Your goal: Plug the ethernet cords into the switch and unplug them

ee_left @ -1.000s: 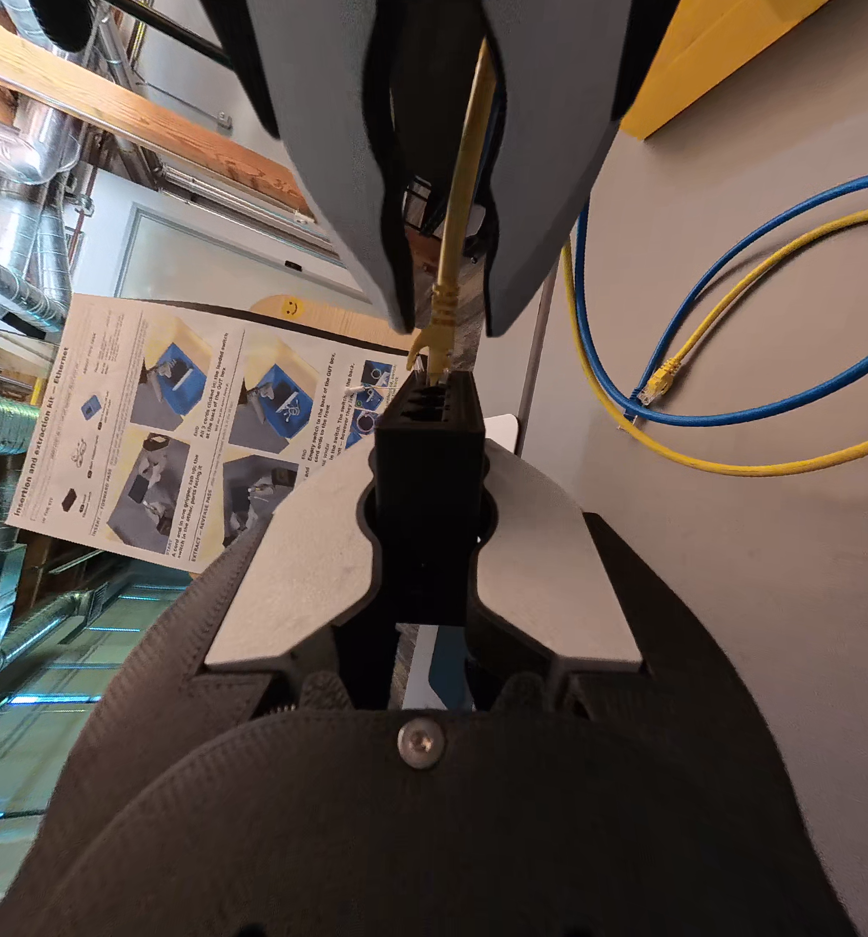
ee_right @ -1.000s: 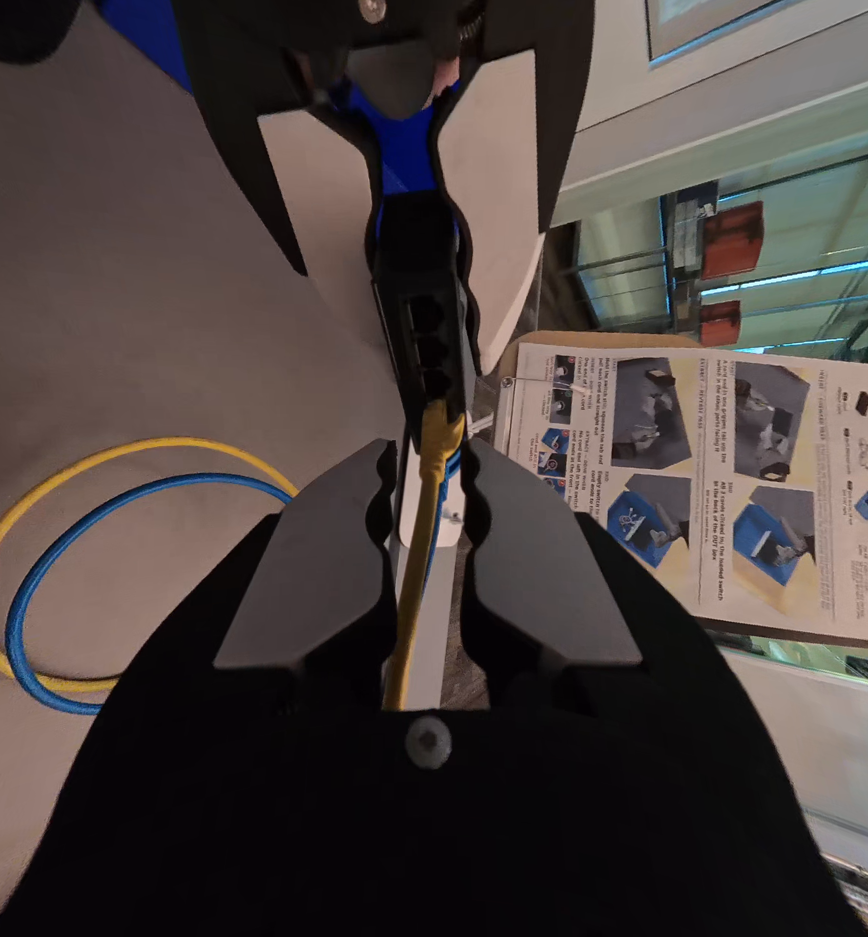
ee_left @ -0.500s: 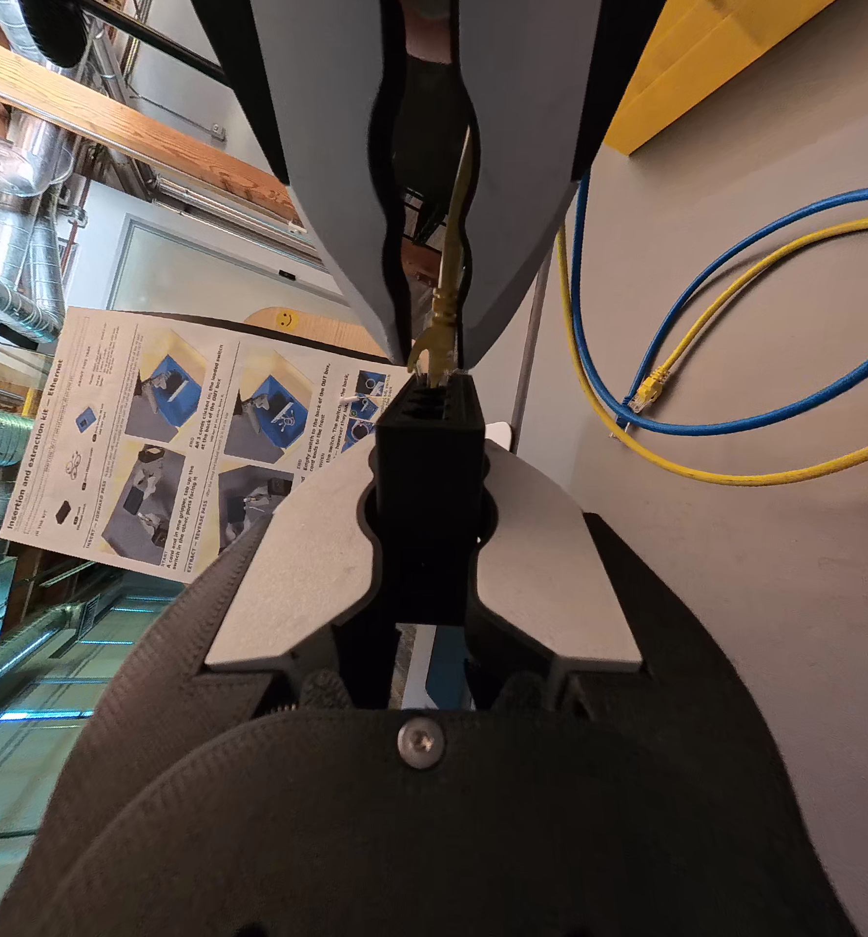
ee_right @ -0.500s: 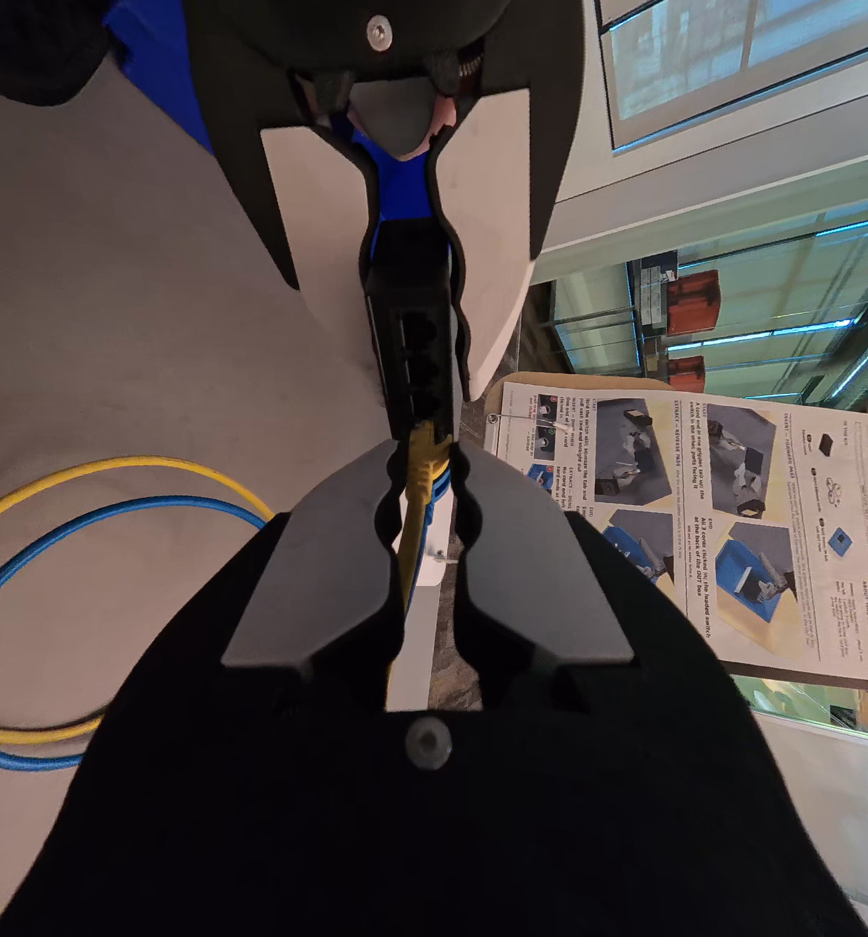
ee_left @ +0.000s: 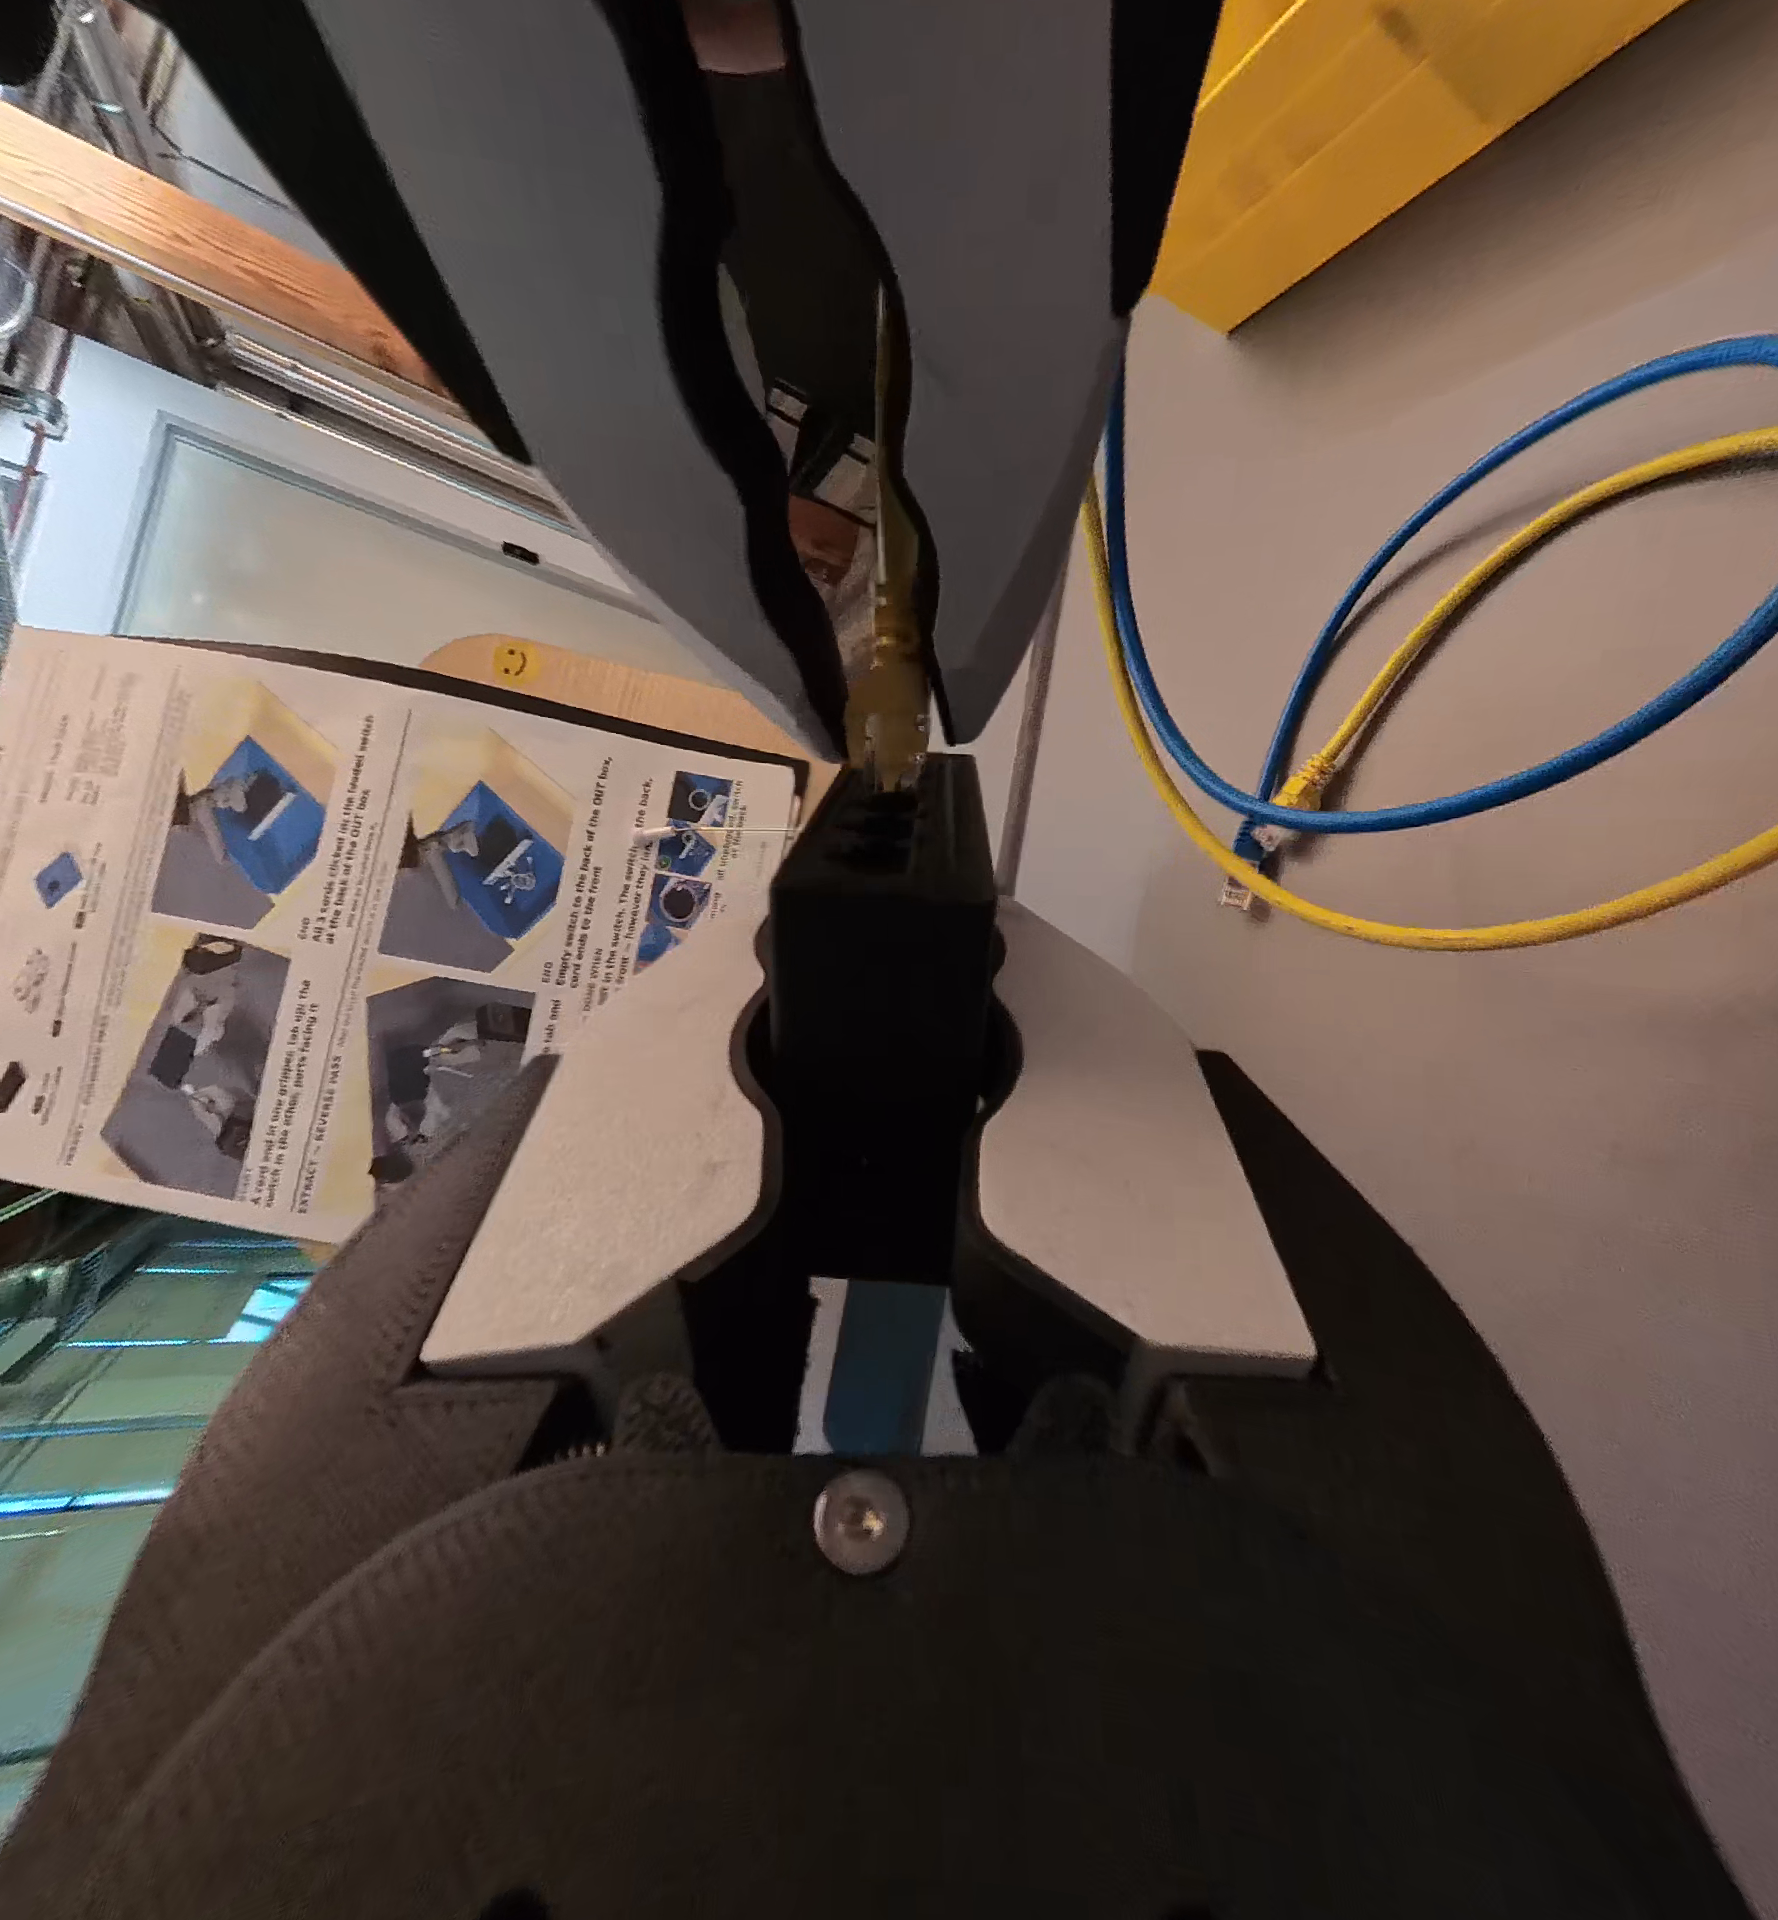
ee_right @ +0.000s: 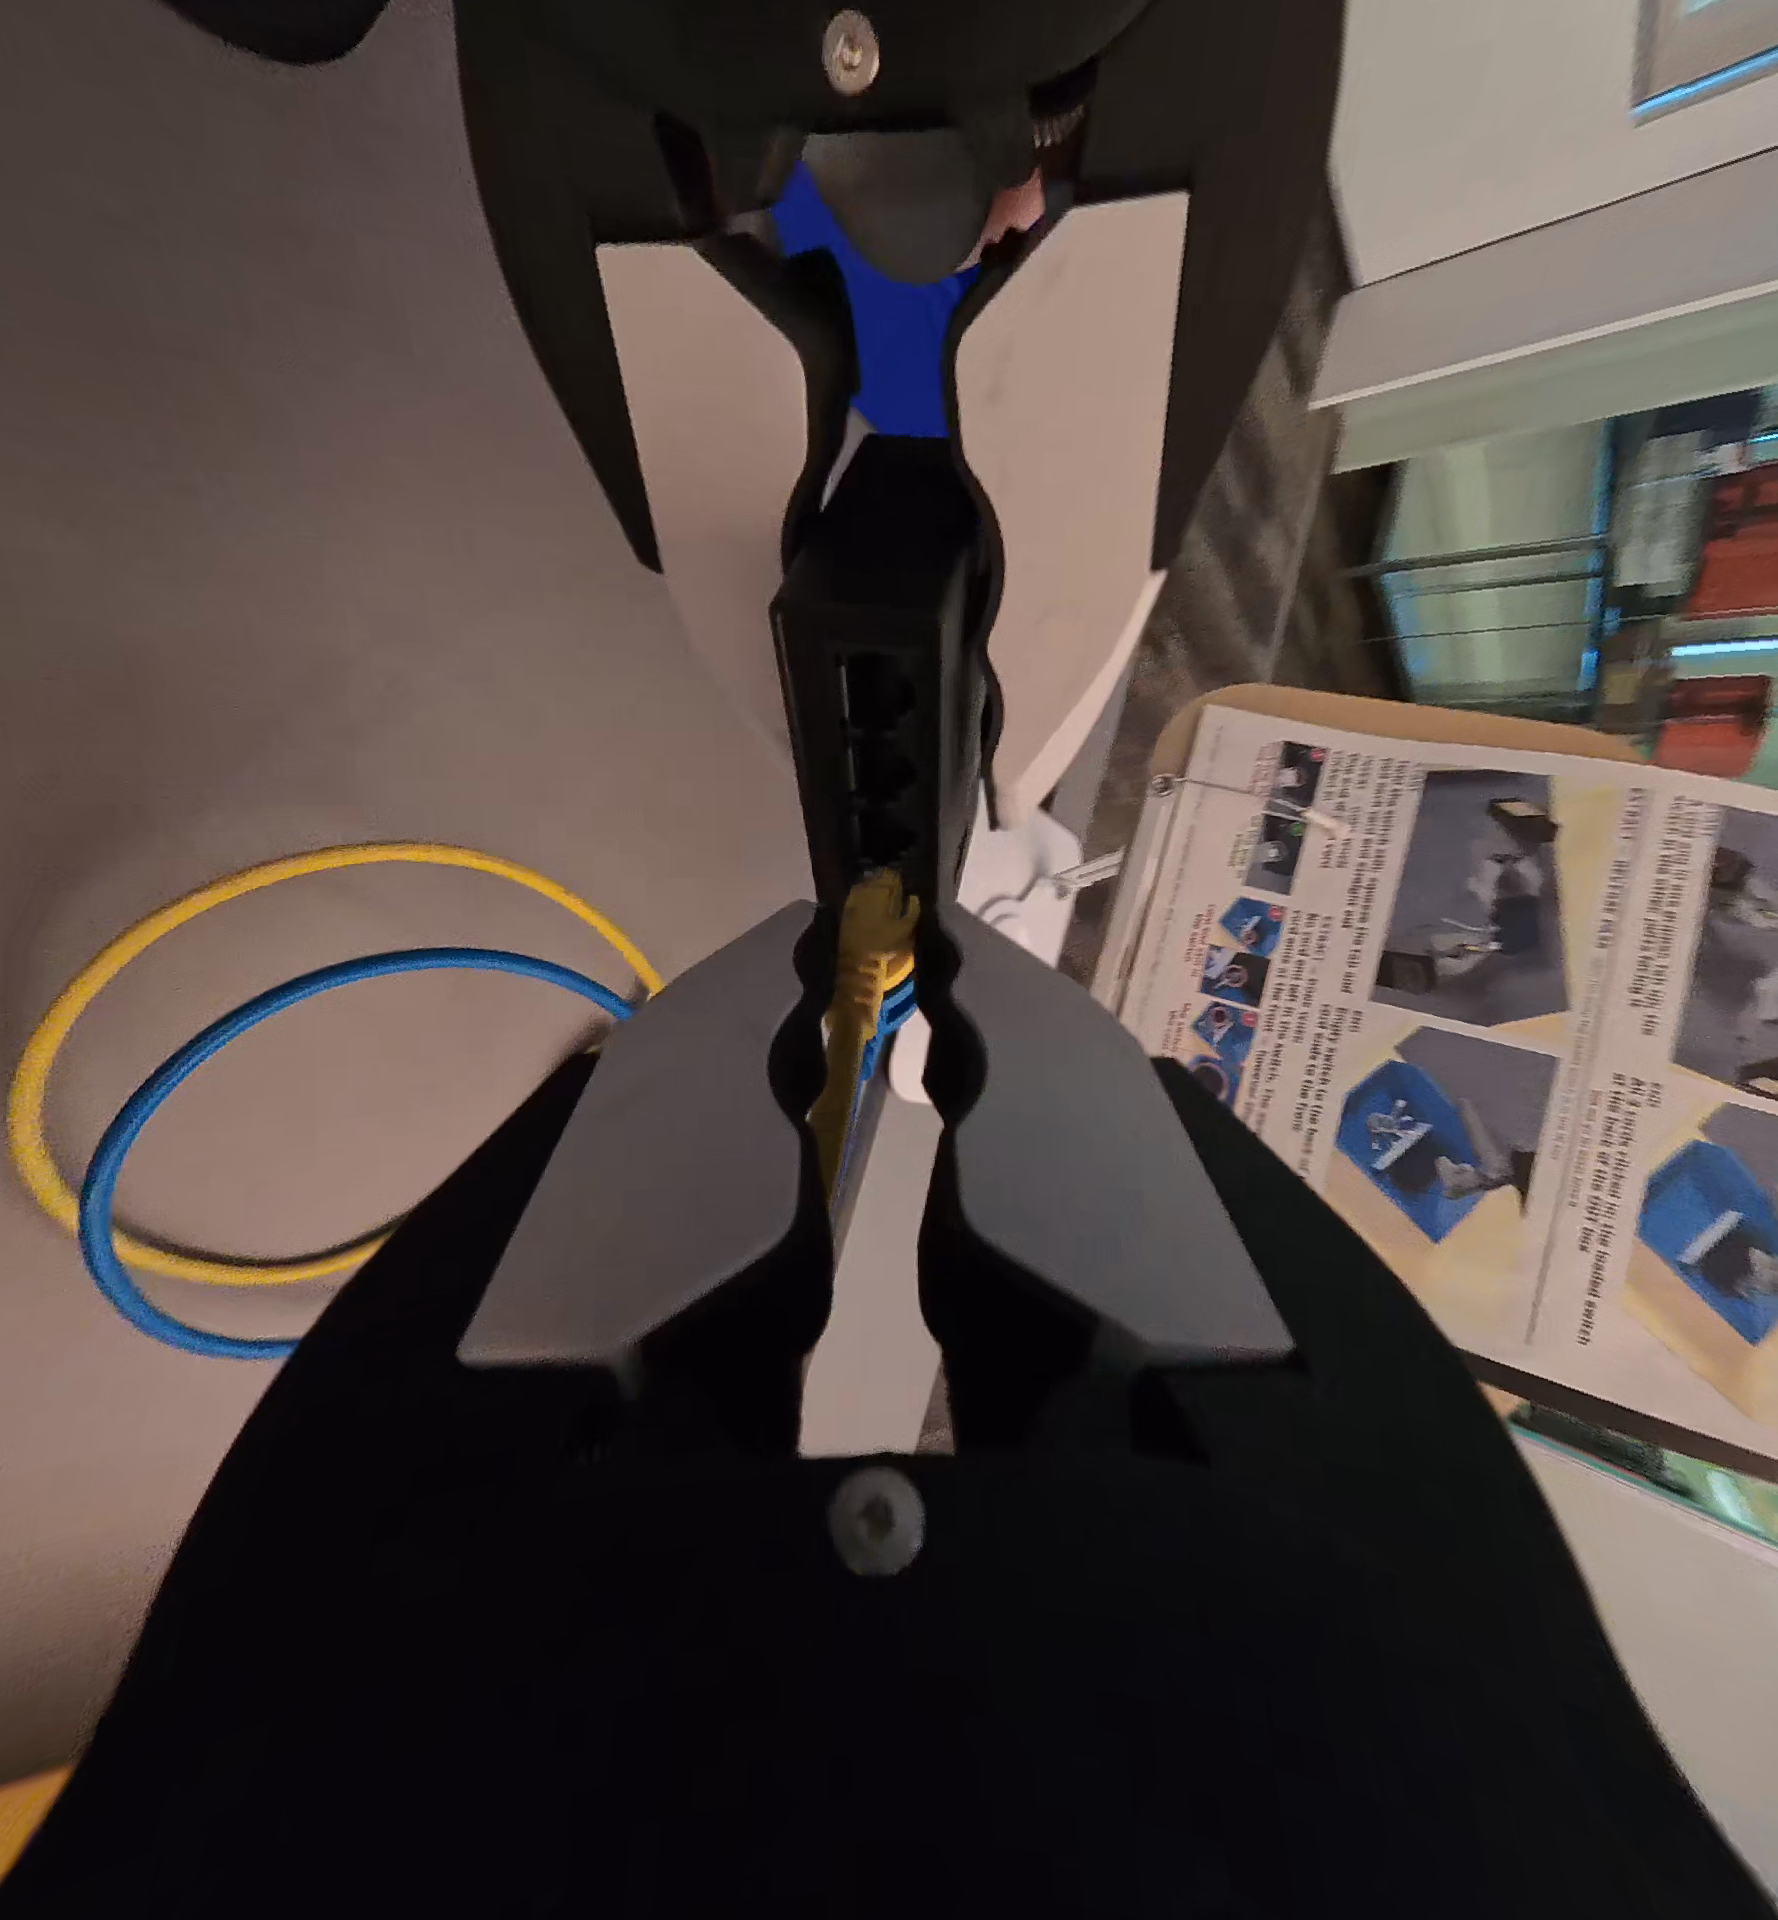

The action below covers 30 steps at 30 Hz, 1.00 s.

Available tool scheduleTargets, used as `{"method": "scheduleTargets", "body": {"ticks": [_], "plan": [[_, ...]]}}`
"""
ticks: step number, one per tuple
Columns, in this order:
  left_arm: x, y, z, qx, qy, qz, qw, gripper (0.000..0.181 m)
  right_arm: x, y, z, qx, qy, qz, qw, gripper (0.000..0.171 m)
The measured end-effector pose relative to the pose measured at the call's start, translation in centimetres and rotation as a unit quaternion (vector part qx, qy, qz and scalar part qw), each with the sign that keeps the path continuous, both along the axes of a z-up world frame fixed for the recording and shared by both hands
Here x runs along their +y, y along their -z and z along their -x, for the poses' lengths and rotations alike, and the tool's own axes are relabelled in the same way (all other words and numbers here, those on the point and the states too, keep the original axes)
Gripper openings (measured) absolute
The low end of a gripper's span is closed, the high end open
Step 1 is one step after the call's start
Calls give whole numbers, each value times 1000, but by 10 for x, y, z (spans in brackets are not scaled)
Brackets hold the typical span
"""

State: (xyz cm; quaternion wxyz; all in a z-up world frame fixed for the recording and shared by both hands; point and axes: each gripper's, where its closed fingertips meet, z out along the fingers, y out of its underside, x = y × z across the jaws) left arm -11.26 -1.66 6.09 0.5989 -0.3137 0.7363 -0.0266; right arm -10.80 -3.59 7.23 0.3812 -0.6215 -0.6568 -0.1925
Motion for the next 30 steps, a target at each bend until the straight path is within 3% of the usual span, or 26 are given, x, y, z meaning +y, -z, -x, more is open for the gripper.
{"method": "scheduleTargets", "body": {"ticks": [9,18,20,21,22,24,26,30], "plan": [[1,15,-8,16,18,57,998,29,-2,13,-9,-36,13,124,992,16],[6,35,-14,41,23,96,994,30,-3,30,-17,-37,25,159,986,16],[67,31,2,21,-130,-6,991,30,-38,52,-7,-18,0,271,962,14],[85,33,14,24,-146,-4,989,30,-46,69,-14,-51,7,280,959,15],[83,31,19,10,-122,67,990,30,-42,79,-27,-90,18,248,964,15],[63,12,20,-23,-71,177,981,30,-35,69,-24,-25,29,209,977,15],[61,-1,24,-50,-69,173,981,29,-33,44,-24,46,34,165,985,15],[86,-11,43,-71,-139,128,979,30,-39,-5,-60,113,76,70,988,15]]}}
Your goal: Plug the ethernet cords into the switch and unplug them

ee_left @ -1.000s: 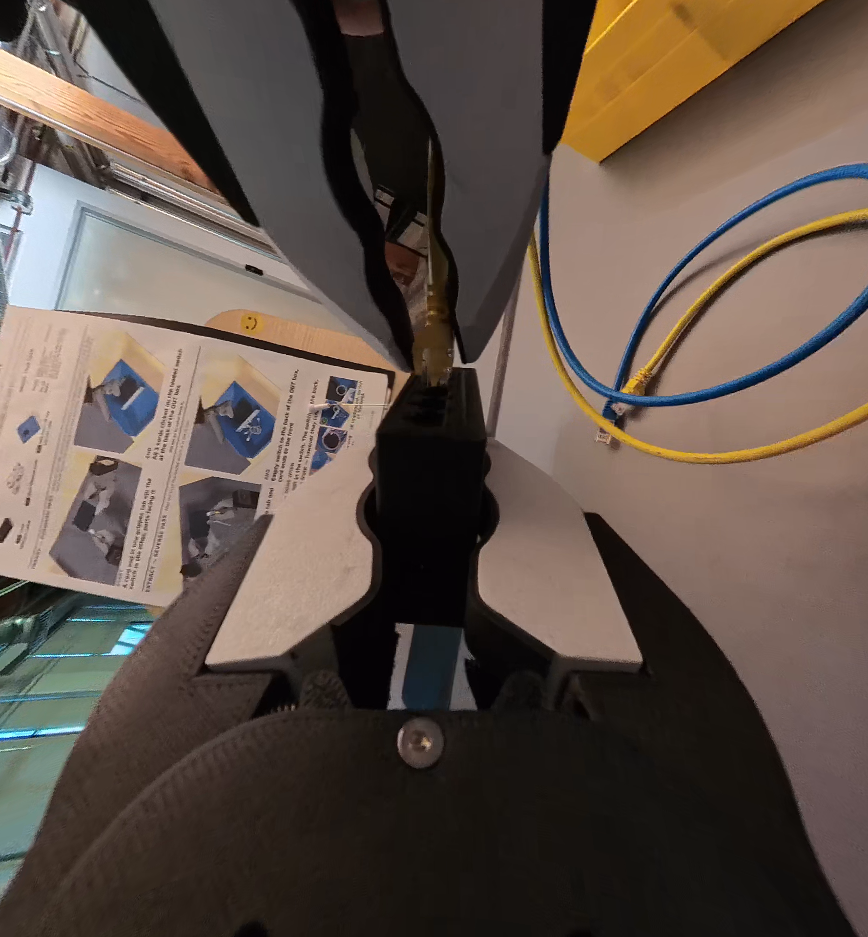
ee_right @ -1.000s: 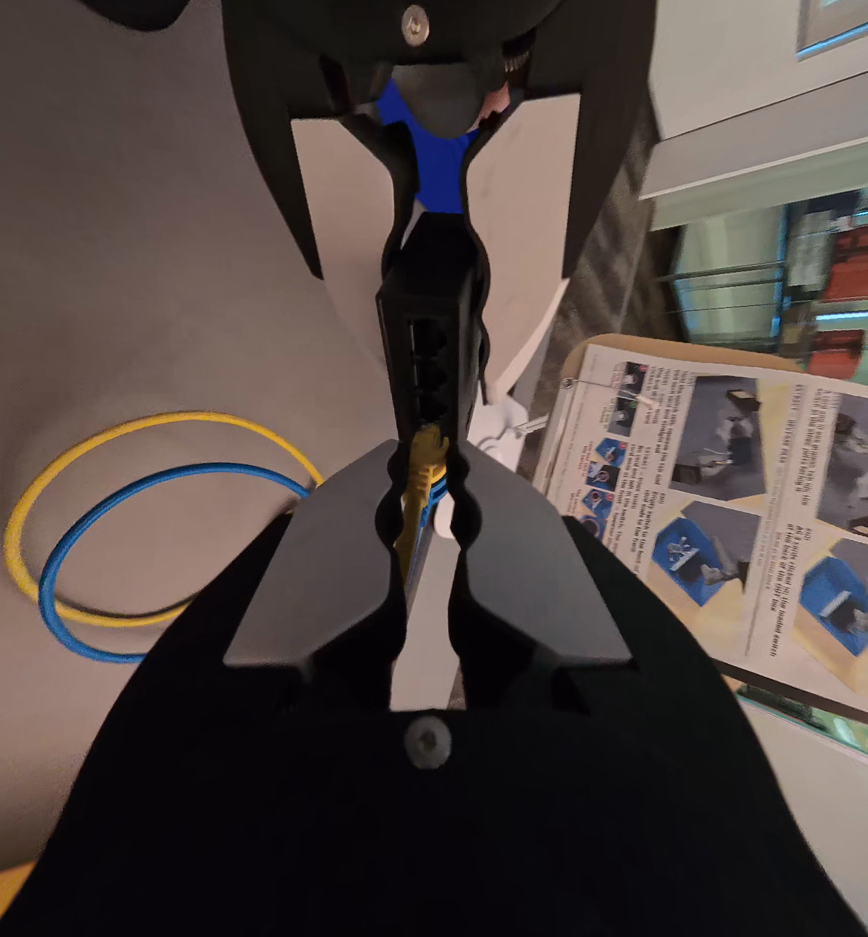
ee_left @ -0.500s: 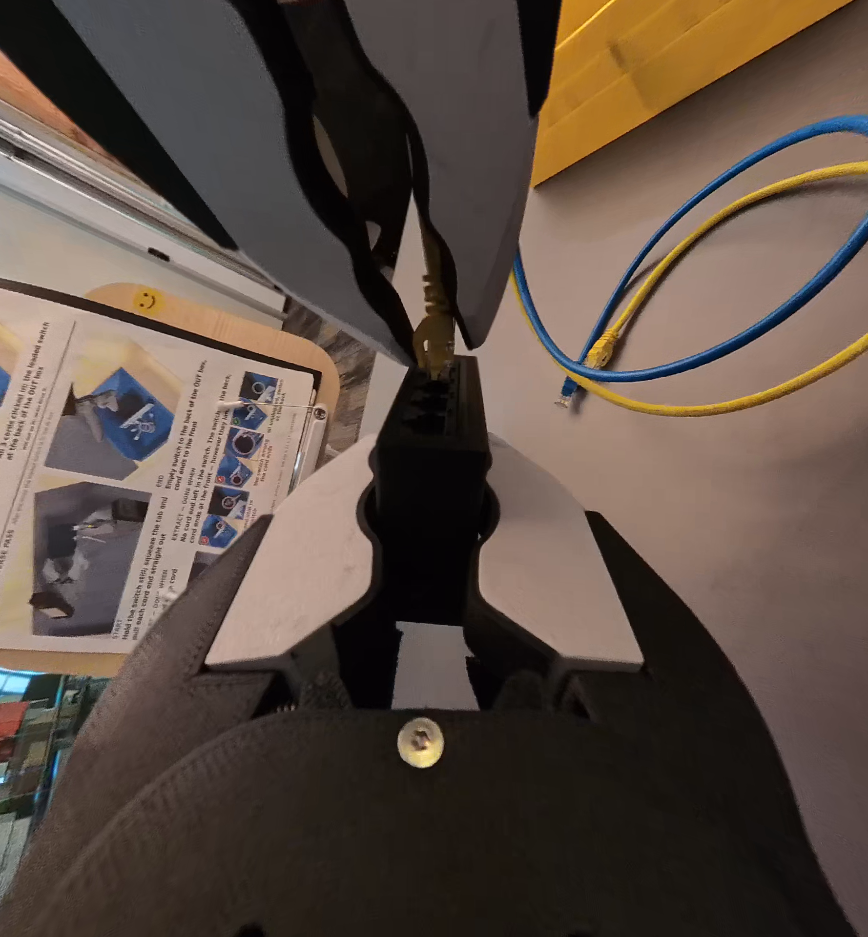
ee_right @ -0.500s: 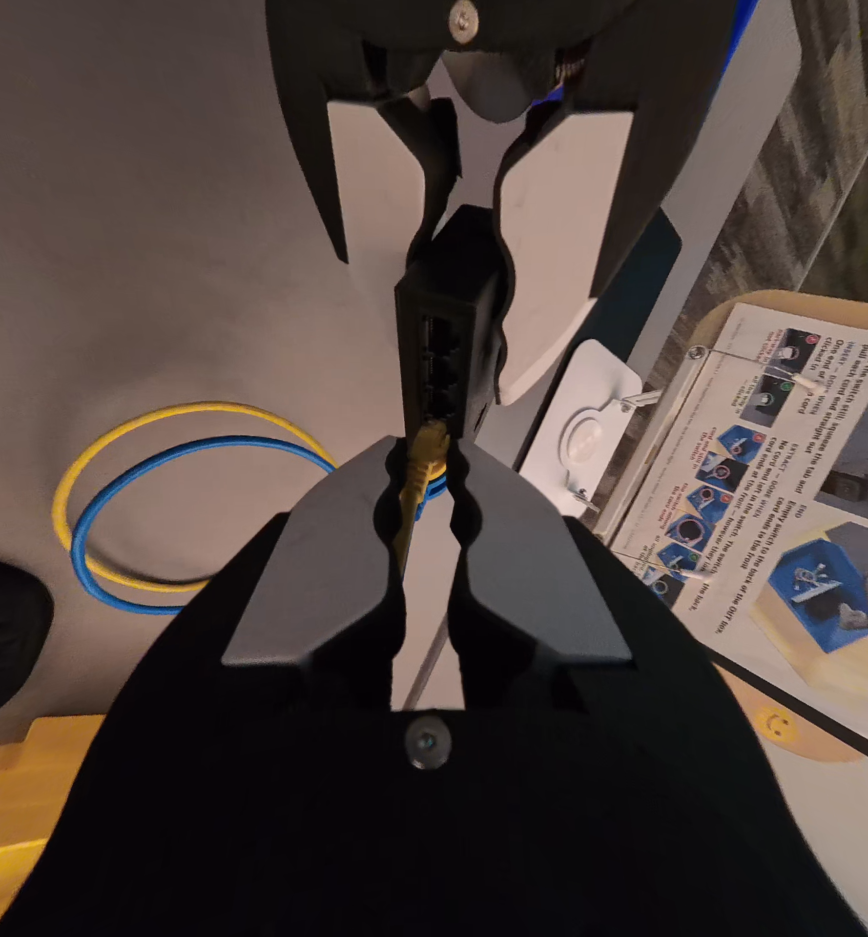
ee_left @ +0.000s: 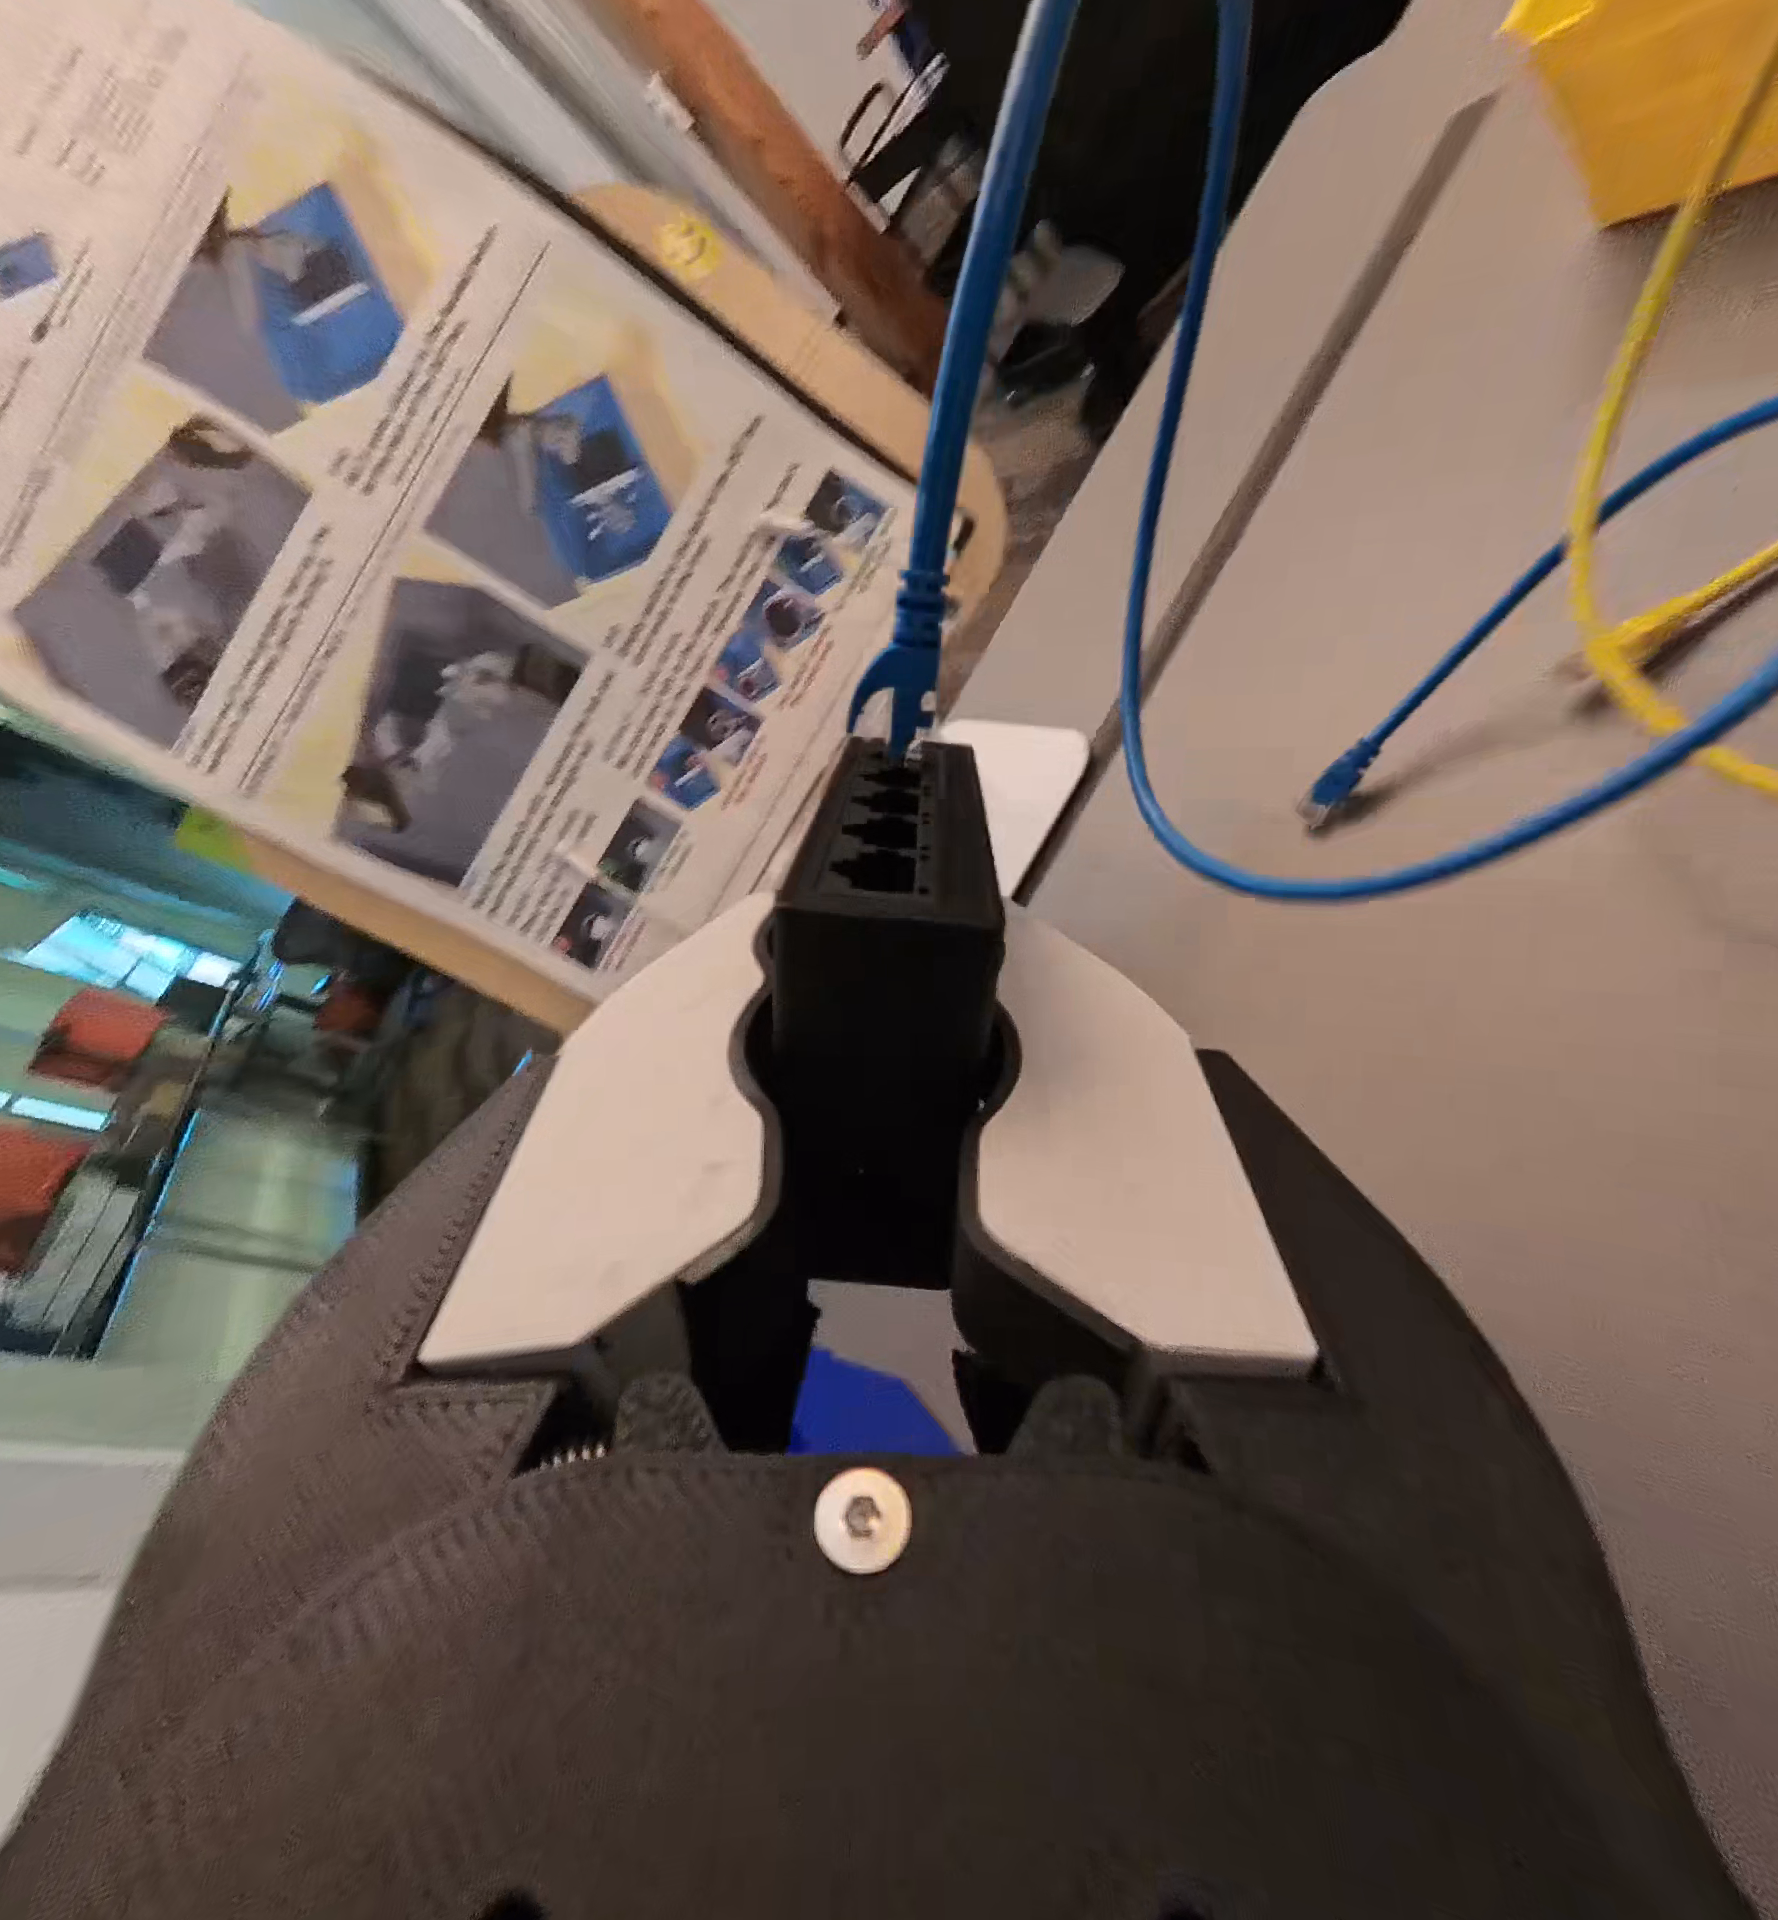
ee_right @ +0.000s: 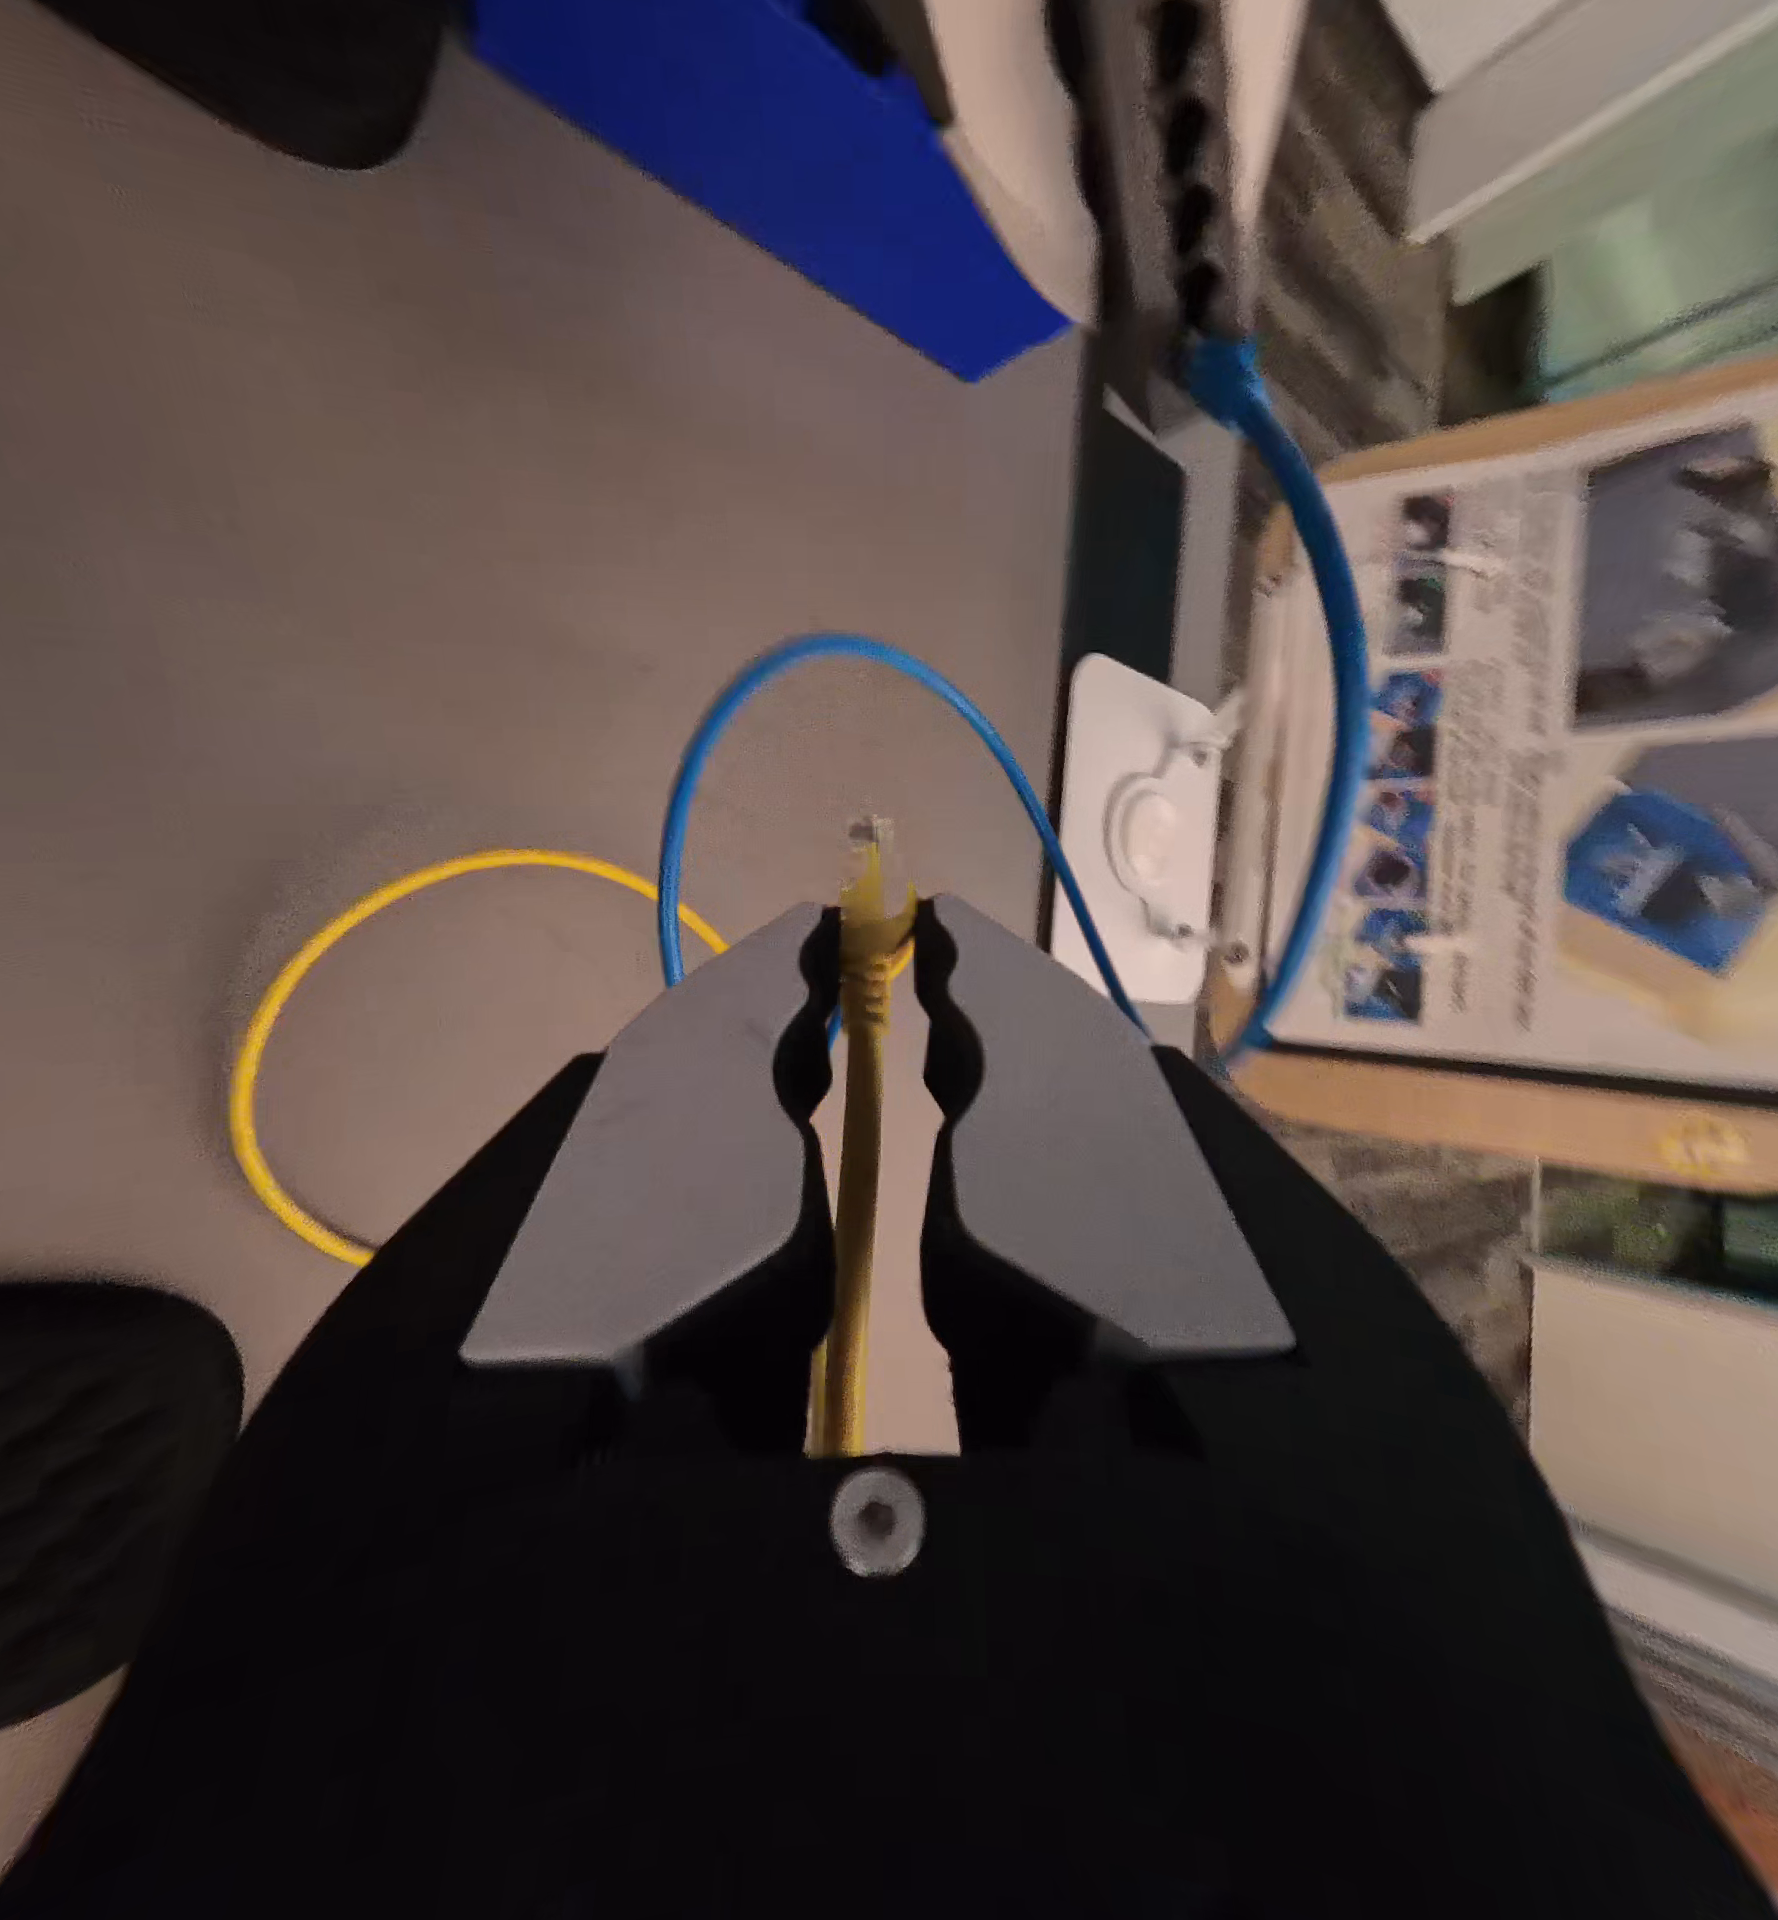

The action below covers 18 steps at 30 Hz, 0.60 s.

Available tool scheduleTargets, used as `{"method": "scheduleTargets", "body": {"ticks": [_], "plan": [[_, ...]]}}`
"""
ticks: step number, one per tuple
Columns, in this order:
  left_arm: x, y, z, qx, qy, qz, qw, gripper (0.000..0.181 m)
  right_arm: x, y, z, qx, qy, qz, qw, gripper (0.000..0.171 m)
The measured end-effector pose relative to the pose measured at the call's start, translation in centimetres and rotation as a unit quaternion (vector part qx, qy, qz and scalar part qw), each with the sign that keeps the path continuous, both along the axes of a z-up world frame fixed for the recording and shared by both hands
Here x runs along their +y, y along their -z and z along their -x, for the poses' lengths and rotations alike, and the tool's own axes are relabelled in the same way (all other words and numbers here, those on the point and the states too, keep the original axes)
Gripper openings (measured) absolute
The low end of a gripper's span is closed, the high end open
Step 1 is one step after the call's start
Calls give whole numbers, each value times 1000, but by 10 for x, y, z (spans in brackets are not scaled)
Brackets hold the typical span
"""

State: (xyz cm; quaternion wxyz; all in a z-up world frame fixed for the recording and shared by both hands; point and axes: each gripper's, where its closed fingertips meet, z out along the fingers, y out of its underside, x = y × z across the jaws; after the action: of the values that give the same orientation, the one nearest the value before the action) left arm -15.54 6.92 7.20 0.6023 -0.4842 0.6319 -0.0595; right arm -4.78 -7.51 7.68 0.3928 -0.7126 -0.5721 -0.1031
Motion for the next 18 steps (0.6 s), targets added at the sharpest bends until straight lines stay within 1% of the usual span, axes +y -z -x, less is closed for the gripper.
{"method": "scheduleTargets", "body": {"ticks": [2,3,5,6,8,9,11,13,16,18], "plan": [[12,-8,7,-30,-27,21,999,29,-9,-9,-21,-6,32,-9,999,15],[13,-12,9,-51,-21,45,997,29,-12,-11,-32,-18,48,-18,999,15],[1,-15,10,-65,35,82,994,30,-16,-17,-51,-24,81,-31,996,15],[-1,-15,13,-61,45,84,994,29,-17,-21,-60,-26,97,-43,994,15],[4,-17,21,-56,29,67,996,30,-19,-36,-78,-30,126,-66,989,15],[3,-18,23,-58,32,68,996,30,-19,-50,-86,-28,139,-88,986,15],[-6,-19,24,-56,62,95,992,29,-21,-77,-92,-8,151,-121,981,15],[-17,-15,24,-42,94,112,988,29,-22,-107,-103,-21,172,-164,971,15],[-23,-4,23,-10,111,118,987,29,-24,-161,-125,-35,216,-233,948,15],[-34,5,17,6,146,139,979,30,-25,-201,-135,-26,240,-278,930,15]]}}
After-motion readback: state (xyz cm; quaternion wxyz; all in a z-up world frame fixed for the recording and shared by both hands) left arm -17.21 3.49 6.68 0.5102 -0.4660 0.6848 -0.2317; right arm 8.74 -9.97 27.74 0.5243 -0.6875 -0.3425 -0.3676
